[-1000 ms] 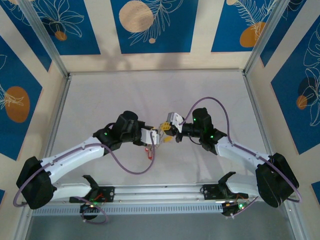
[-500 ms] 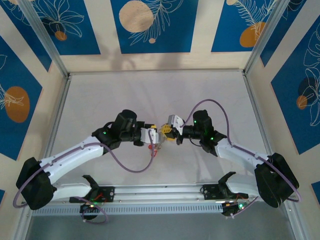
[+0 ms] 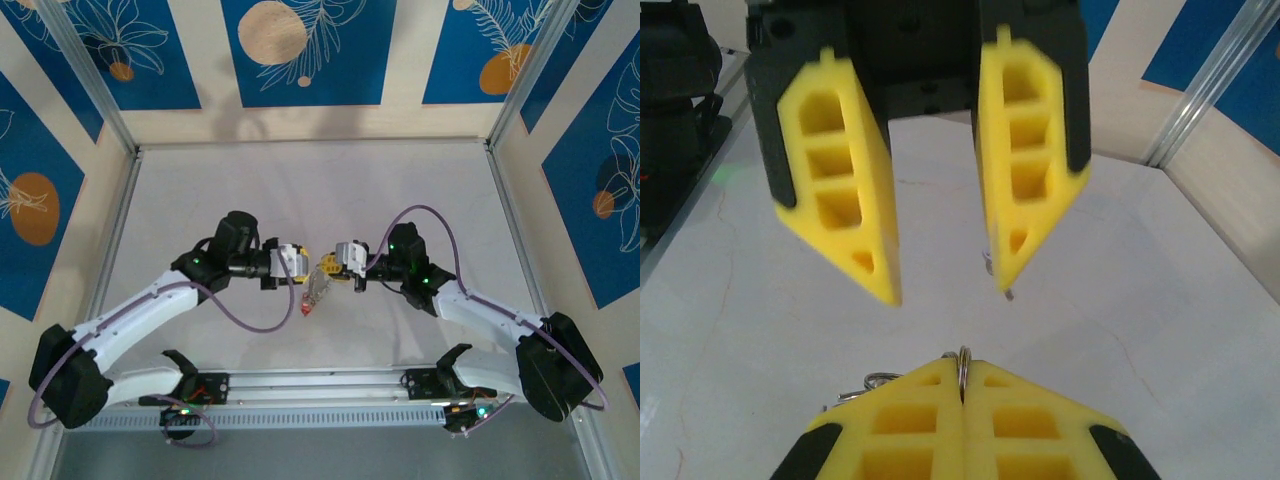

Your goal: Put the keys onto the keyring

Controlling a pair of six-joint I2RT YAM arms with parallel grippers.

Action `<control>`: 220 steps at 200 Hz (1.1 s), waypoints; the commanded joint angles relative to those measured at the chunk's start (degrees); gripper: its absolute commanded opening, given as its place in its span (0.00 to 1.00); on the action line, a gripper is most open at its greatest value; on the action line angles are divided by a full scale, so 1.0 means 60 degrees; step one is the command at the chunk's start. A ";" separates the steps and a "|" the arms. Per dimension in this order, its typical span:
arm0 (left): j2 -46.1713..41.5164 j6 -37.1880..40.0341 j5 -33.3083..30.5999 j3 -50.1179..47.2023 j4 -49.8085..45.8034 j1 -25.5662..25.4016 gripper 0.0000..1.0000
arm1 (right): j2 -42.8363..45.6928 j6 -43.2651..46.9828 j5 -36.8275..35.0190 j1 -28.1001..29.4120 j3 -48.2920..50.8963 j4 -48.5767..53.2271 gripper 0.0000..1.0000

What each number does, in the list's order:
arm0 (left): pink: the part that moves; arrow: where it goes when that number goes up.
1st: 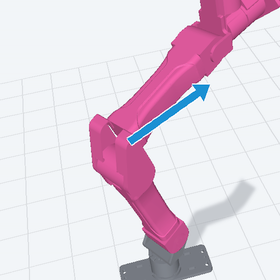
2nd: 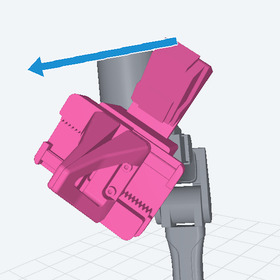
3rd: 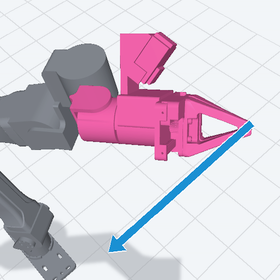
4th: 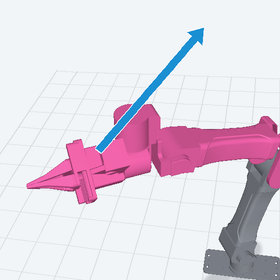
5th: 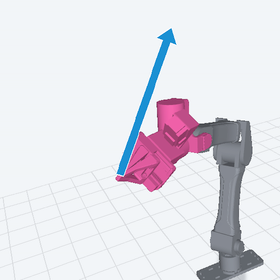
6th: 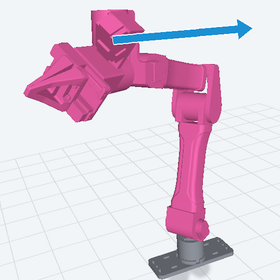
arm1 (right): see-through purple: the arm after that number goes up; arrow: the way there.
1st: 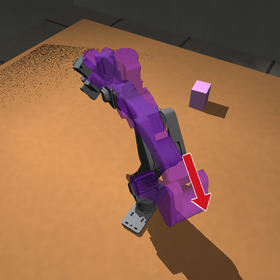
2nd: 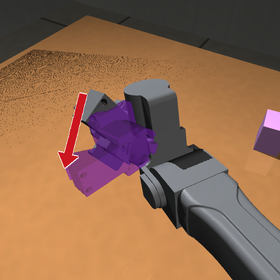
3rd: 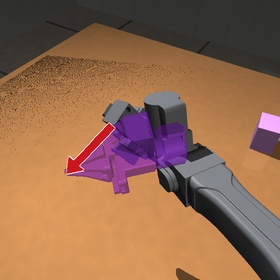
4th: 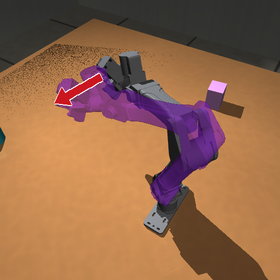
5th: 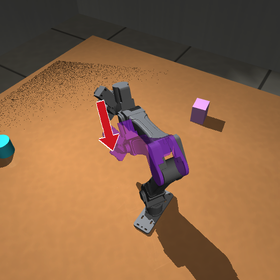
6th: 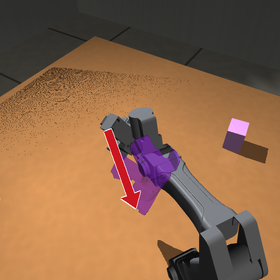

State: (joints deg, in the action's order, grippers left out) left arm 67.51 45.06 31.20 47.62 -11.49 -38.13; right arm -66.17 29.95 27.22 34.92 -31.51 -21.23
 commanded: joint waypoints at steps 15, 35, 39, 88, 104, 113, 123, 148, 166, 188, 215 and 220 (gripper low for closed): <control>0.0567 -0.0666 0.1044 0.0104 0.0564 0.0074 0.35 | -0.0321 0.0266 -0.0365 0.0040 -0.0595 -0.0008 0.00; 0.0619 -0.1099 0.1262 -0.0151 0.0844 0.0183 0.37 | -0.0404 0.0146 -0.0433 0.0025 -0.0581 -0.0131 0.00; 0.0634 -0.1205 0.1330 -0.0208 0.0877 0.0235 0.37 | -0.0409 0.0112 -0.0434 0.0012 -0.0580 -0.0137 0.00; 0.0631 -0.3854 0.1737 -0.1658 0.3262 0.0699 0.54 | -0.0542 -0.0260 -0.0793 -0.0062 -0.0552 -0.0268 0.00; 0.0822 -0.4767 0.1685 -0.2011 0.4176 0.0672 0.60 | -0.0583 -0.0350 -0.0924 -0.0075 -0.0620 -0.0206 0.00; 0.0937 -0.5066 0.1628 -0.2072 0.4452 0.0643 0.62 | -0.0616 -0.0403 -0.0994 -0.0076 -0.0670 -0.0162 0.00; 0.1046 -0.5308 0.1533 -0.2127 0.4727 0.0552 0.64 | -0.0639 -0.0459 -0.1088 -0.0075 -0.0728 -0.0132 0.00; 0.1380 -0.5503 0.1422 -0.2007 0.4823 0.0329 0.65 | -0.0748 -0.0723 -0.1475 -0.0077 -0.0878 -0.0021 0.00; 0.1506 -0.5657 0.0990 -0.2038 0.5098 0.0223 0.64 | -0.0791 -0.0879 -0.1731 -0.0055 -0.0929 -0.0021 0.00; 0.1640 -0.5748 0.0209 -0.2031 0.5350 0.0052 0.56 | -0.0851 -0.0993 -0.2080 0.0046 -0.0974 -0.0028 0.00; 0.1642 -0.5890 -0.0172 -0.2019 0.5700 0.0002 0.42 | -0.0921 -0.1037 -0.2484 0.0187 -0.0974 -0.0088 0.00; 0.1645 -0.5930 -0.0171 -0.2018 0.5733 -0.0016 0.42 | -0.0930 -0.1037 -0.2580 0.0211 -0.0974 -0.0114 0.00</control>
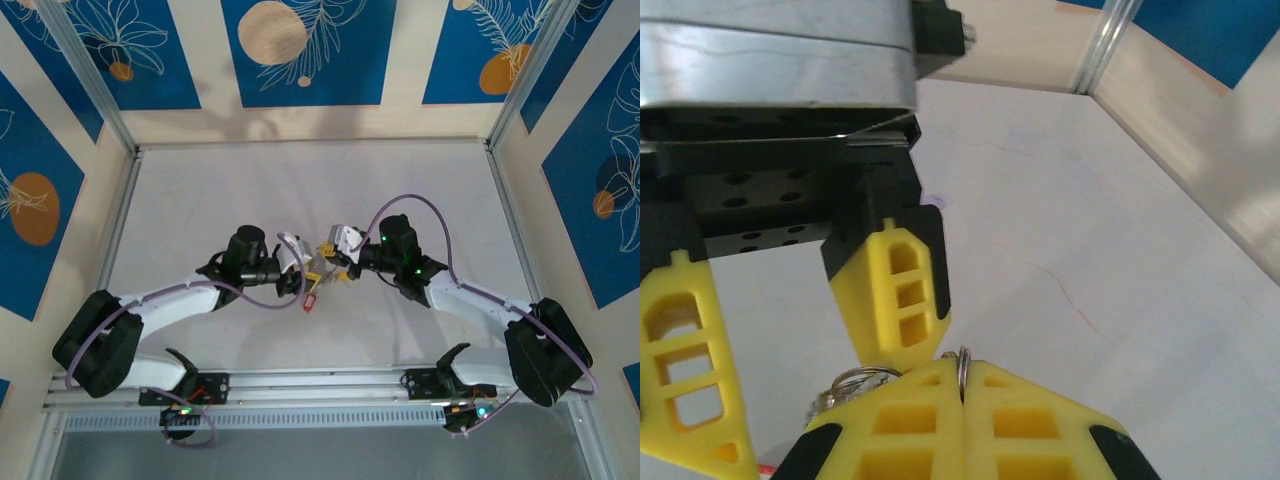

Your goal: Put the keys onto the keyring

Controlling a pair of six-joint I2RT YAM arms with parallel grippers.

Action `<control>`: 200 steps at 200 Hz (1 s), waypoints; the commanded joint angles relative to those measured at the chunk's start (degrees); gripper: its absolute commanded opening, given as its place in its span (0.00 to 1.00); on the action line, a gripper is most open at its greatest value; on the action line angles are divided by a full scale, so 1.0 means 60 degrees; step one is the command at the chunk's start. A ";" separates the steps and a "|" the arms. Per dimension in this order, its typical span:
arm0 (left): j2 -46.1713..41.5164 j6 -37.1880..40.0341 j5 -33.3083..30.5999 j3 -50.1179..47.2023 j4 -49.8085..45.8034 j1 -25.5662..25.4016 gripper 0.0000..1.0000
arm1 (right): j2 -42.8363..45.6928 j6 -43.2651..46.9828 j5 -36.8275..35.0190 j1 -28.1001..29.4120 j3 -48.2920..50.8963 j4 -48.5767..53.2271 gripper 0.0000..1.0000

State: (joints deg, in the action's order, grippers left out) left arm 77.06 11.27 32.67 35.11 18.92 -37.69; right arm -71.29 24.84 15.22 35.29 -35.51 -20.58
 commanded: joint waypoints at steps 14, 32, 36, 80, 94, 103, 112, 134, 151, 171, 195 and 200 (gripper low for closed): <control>0.0102 -0.0446 -0.0342 0.0084 0.0835 -0.0113 0.42 | -0.0129 -0.0221 -0.0868 0.0273 -0.0310 -0.0301 0.00; 0.0263 -0.0698 -0.0385 0.0018 0.1247 -0.0213 0.43 | -0.0224 -0.0287 -0.1074 0.0437 -0.0322 -0.0414 0.00; 0.0306 -0.0705 -0.0405 0.0009 0.1280 -0.0230 0.42 | -0.0245 -0.0287 -0.1116 0.0471 -0.0333 -0.0422 0.00; 0.0307 -0.0541 -0.1238 0.0060 0.1172 -0.0299 0.18 | -0.0260 -0.0303 -0.1335 0.0688 -0.0286 -0.0562 0.00; 0.0185 -0.0447 -0.1426 0.0051 0.1003 -0.0297 0.13 | -0.0215 -0.0240 -0.1422 0.0695 -0.0266 -0.0542 0.00; 0.0108 -0.0428 -0.1525 0.0045 0.0930 -0.0300 0.11 | -0.0190 -0.0204 -0.1437 0.0685 -0.0219 -0.0554 0.00; 0.0037 -0.0411 -0.1576 0.0060 0.0871 -0.0292 0.10 | -0.0140 -0.0146 -0.1405 0.0681 -0.0171 -0.0566 0.00; -0.0025 -0.0384 -0.1621 0.0154 0.0619 -0.0294 0.01 | 0.0020 0.0157 -0.1085 0.0652 0.0072 -0.0656 0.00; -0.0022 -0.0370 -0.1654 0.0227 0.0474 -0.0296 0.00 | 0.0237 0.0521 -0.0747 0.0653 0.0322 -0.0693 0.00; -0.0031 -0.0221 -0.1658 0.0308 0.0331 -0.0299 0.00 | 0.0576 0.0987 -0.0457 0.0623 0.0667 -0.0666 0.17; -0.0130 0.0521 -0.1648 0.0467 -0.0164 -0.0296 0.00 | 0.1034 0.1394 -0.0384 0.0551 0.0785 -0.0107 0.33; -0.0167 0.0715 -0.1661 0.0489 -0.0252 -0.0284 0.00 | 0.1179 0.1428 -0.0370 0.0550 0.0813 0.0041 0.34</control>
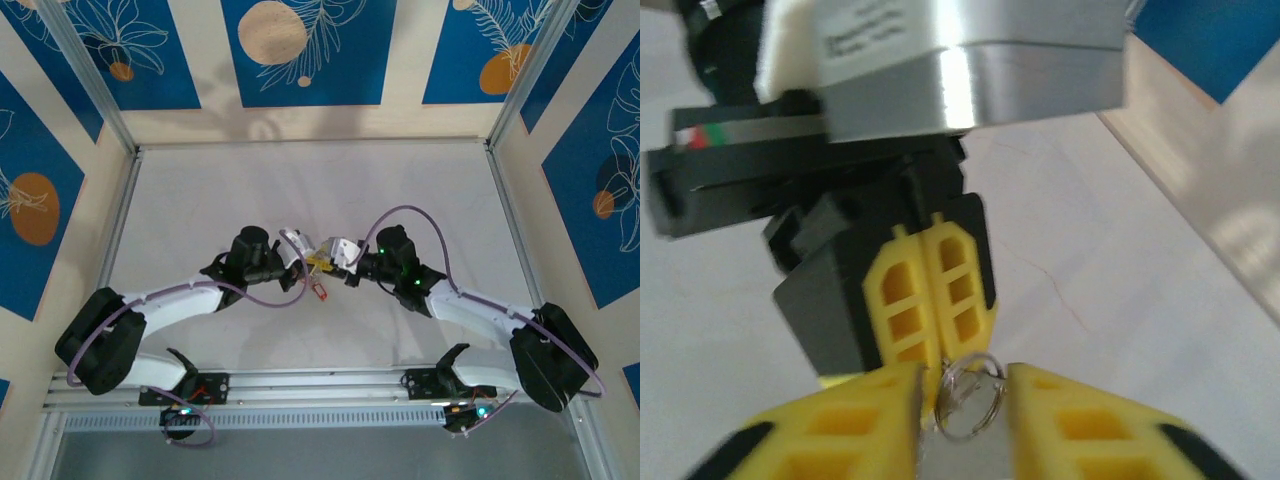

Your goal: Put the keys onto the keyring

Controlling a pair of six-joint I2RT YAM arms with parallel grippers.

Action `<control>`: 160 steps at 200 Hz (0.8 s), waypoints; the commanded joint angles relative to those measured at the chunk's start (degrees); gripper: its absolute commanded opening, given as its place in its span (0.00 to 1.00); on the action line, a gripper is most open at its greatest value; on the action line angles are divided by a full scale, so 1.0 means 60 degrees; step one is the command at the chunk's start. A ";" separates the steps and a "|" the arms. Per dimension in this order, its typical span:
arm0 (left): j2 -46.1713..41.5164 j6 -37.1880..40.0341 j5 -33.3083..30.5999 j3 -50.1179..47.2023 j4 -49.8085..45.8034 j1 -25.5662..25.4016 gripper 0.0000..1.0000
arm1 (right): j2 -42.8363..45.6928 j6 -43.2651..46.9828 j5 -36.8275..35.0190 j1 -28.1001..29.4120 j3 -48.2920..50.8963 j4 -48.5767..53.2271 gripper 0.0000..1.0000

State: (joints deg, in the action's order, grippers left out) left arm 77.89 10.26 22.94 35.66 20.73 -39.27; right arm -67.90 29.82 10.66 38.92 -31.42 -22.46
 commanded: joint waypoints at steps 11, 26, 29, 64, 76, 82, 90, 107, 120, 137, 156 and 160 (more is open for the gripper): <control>-0.0429 0.1262 -0.0087 0.0463 -0.0715 -0.0040 0.00 | 0.1010 0.0610 0.0462 -0.0106 0.0215 0.0495 0.34; -0.0581 0.1852 -0.0089 0.0632 -0.0997 -0.0032 0.00 | 0.1602 0.0668 0.0636 -0.0192 0.0349 0.0653 0.36; -0.0599 0.1969 -0.0081 0.0672 -0.1055 -0.0036 0.00 | 0.1718 0.0680 0.0653 -0.0212 0.0359 0.0693 0.36; -0.0865 0.2909 0.0224 0.1054 -0.1575 -0.0031 0.00 | 0.2710 0.0866 0.0605 -0.0561 0.0369 0.1004 0.39; -0.0965 0.3199 0.0465 0.1169 -0.1803 -0.0021 0.00 | 0.2821 0.1183 0.0601 -0.0695 0.0254 0.1391 0.39; -0.1009 0.3404 0.0637 0.1260 -0.2005 -0.0032 0.00 | 0.2841 0.1432 0.0594 -0.0750 0.0165 0.1677 0.39; -0.1077 0.3686 0.0856 0.1395 -0.2357 -0.0034 0.00 | 0.2835 0.1817 0.0548 -0.0773 0.0018 0.2126 0.40; -0.1214 0.4223 0.1172 0.1645 -0.3153 -0.0032 0.00 | 0.2791 0.2675 0.0397 -0.0746 -0.0590 0.3636 0.43; -0.1375 0.4615 0.1378 0.1745 -0.3592 -0.0025 0.00 | 0.2749 0.3199 0.0256 -0.0744 -0.1074 0.4706 0.44; -0.1550 0.4938 0.1598 0.1805 -0.3886 -0.0033 0.00 | 0.2707 0.3628 0.0129 -0.0757 -0.1471 0.5558 0.45; -0.1654 0.5053 0.1986 0.1864 -0.3961 -0.0011 0.00 | 0.2701 0.3578 0.0260 -0.0934 -0.1703 0.5990 0.47; -0.1679 0.5096 0.2114 0.1864 -0.3954 -0.0003 0.00 | 0.2730 0.3492 0.0353 -0.1003 -0.1703 0.5998 0.47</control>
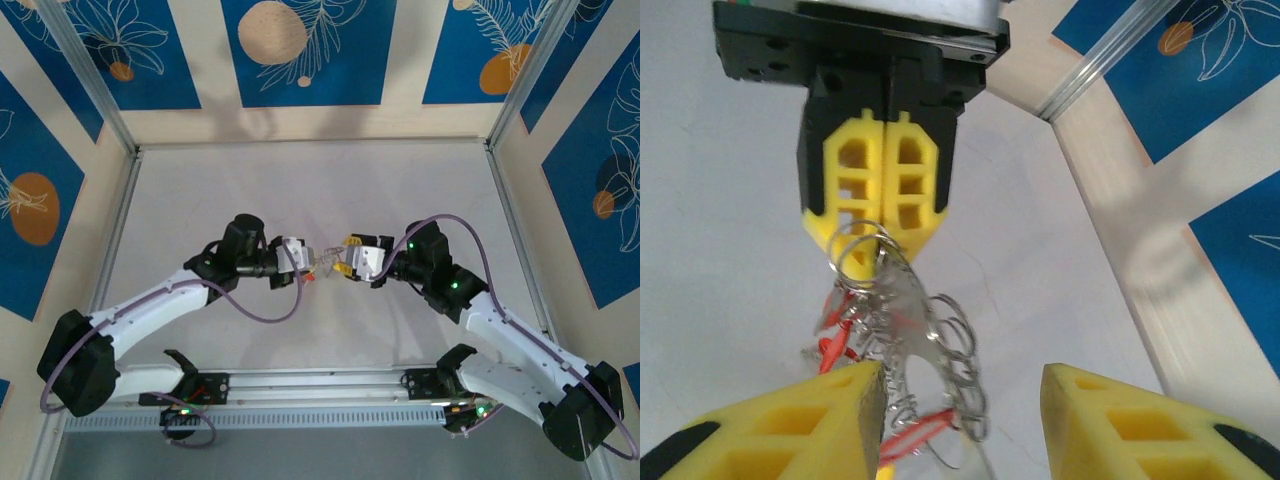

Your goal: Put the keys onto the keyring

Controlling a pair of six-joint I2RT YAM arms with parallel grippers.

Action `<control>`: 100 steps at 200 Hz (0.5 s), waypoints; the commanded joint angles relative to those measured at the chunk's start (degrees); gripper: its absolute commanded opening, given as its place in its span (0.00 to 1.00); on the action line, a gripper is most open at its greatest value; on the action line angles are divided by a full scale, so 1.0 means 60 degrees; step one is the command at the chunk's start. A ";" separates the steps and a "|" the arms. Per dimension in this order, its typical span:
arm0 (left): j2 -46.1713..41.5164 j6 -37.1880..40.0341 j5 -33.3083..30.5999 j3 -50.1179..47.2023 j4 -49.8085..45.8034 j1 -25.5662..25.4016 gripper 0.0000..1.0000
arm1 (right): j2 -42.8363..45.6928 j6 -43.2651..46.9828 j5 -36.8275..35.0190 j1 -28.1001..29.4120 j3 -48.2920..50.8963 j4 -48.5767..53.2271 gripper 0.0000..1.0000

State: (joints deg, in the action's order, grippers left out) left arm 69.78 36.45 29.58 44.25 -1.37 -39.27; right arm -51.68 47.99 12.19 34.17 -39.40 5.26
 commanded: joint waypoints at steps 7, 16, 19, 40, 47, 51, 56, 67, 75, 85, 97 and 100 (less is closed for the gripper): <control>-0.0357 0.0739 0.1183 0.0419 -0.0204 0.0008 0.00 | 0.0103 0.0289 0.0365 -0.0374 -0.0331 0.1341 0.47; -0.0407 0.0665 0.1412 0.0378 -0.0029 0.0024 0.00 | 0.0188 0.0018 0.0742 -0.0589 -0.0250 0.1246 0.48; -0.0416 0.0655 0.1485 0.0375 0.0009 0.0037 0.00 | 0.0232 -0.0098 0.0877 -0.0661 -0.0213 0.1231 0.48; -0.0378 0.0658 0.2007 0.0535 -0.0100 0.0088 0.00 | 0.0323 -0.0835 0.1799 -0.1123 -0.0107 0.1117 0.50; -0.0340 0.0743 0.2169 0.0638 -0.0275 0.0097 0.00 | 0.0313 -0.1015 0.2021 -0.1239 -0.0087 0.1127 0.50; -0.0316 0.0796 0.2252 0.0709 -0.0381 0.0092 0.00 | 0.0295 -0.1097 0.2123 -0.1287 -0.0087 0.1131 0.50; -0.0287 0.0876 0.2332 0.0779 -0.0520 0.0102 0.00 | 0.0257 -0.1169 0.2236 -0.1317 -0.0093 0.1163 0.50; -0.0228 0.1061 0.2500 0.0913 -0.0806 0.0110 0.00 | 0.0159 -0.1210 0.2432 -0.1330 -0.0148 0.1256 0.49; -0.0183 0.1159 0.2582 0.0994 -0.0958 0.0104 0.00 | 0.0063 -0.1123 0.2580 -0.1330 -0.0217 0.1432 0.48; -0.0161 0.1221 0.2613 0.1058 -0.1030 0.0113 0.00 | -0.0020 -0.0992 0.2793 -0.1316 -0.0311 0.1685 0.47; -0.0151 0.1290 0.2639 0.1091 -0.1060 0.0127 0.00 | -0.0065 -0.0950 0.2952 -0.1301 -0.0343 0.1860 0.47; -0.0155 0.1304 0.2653 0.1092 -0.1061 0.0117 0.00 | -0.0061 -0.0952 0.2976 -0.1301 -0.0340 0.1876 0.47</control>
State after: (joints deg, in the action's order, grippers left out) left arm 68.90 41.12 40.91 48.21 -6.74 -39.03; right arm -51.44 43.07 24.80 26.39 -40.29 12.47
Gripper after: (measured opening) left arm 0.057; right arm 0.473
